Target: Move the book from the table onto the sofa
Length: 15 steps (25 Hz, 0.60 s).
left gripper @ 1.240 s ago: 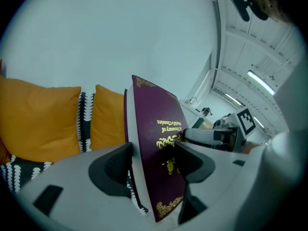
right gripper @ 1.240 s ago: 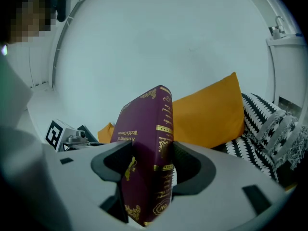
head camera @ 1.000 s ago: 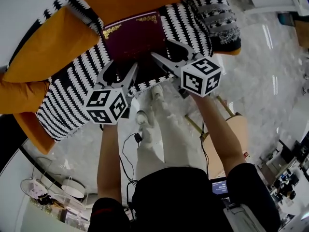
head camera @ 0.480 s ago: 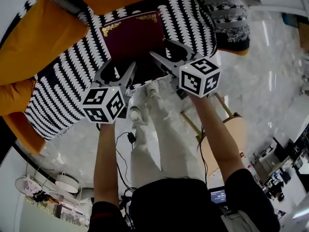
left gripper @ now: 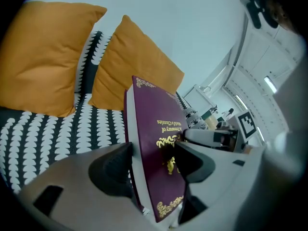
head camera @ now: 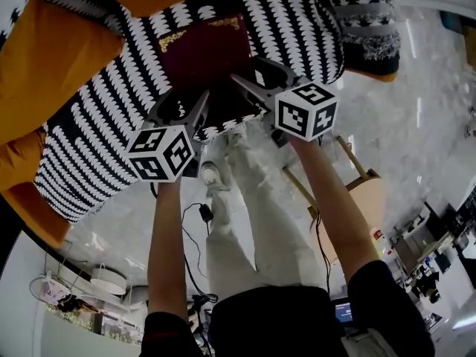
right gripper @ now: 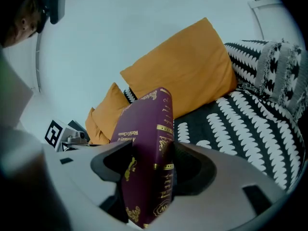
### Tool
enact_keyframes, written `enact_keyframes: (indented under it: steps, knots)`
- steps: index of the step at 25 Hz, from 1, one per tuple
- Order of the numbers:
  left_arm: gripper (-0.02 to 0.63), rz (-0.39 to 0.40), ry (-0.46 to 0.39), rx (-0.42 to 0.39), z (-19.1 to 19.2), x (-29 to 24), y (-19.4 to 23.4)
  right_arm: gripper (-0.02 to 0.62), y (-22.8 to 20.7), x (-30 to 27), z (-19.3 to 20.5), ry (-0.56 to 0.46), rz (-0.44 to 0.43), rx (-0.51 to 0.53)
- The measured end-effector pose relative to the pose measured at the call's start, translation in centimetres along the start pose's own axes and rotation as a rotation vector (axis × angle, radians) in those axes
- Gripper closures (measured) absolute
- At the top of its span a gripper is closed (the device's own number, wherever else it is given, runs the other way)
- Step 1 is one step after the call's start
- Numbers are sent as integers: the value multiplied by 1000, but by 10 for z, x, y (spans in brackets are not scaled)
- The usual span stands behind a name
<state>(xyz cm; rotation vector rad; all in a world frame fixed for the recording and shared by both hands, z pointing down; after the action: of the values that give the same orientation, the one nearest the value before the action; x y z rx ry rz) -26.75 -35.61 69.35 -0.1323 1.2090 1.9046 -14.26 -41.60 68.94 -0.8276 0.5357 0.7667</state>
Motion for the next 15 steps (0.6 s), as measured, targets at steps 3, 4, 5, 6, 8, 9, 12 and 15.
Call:
enact_keyframes:
  steps: [3, 4, 5, 6, 8, 9, 12, 15]
  knots:
    - [316, 5, 20, 24, 15, -10, 17, 319, -9, -16, 16, 24, 4, -5]
    - [316, 5, 26, 30, 20, -14, 23, 319, -12, -22, 22, 31, 5, -7]
    - [316, 5, 32, 35, 27, -18, 29, 319, -16, -27, 29, 38, 7, -8]
    - [316, 4, 39, 41, 34, -23, 35, 319, -21, -33, 36, 47, 8, -9]
    - [316, 1, 52, 57, 48, -31, 45, 319, -30, -43, 51, 67, 10, -16]
    - [316, -2, 58, 65, 54, -33, 49, 319, -32, -46, 58, 77, 10, -19]
    - [315, -11, 78, 84, 66, -31, 57, 319, -29, -53, 70, 103, 11, -18]
    - [314, -7, 80, 95, 68, -31, 58, 319, -29, -54, 72, 119, 13, -23]
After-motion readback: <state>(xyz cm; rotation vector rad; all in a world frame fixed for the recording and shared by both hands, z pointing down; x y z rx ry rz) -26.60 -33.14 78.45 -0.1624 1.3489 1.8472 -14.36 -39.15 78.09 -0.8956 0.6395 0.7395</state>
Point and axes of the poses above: the fingertips, and each gripper's own axes: x backward along the fingers, y to its left, z out of its underside, the point moved 3 cm from there along x, backward along the fingers, and after that the axes turned 12 degrees about z, right-handed, at the moved point
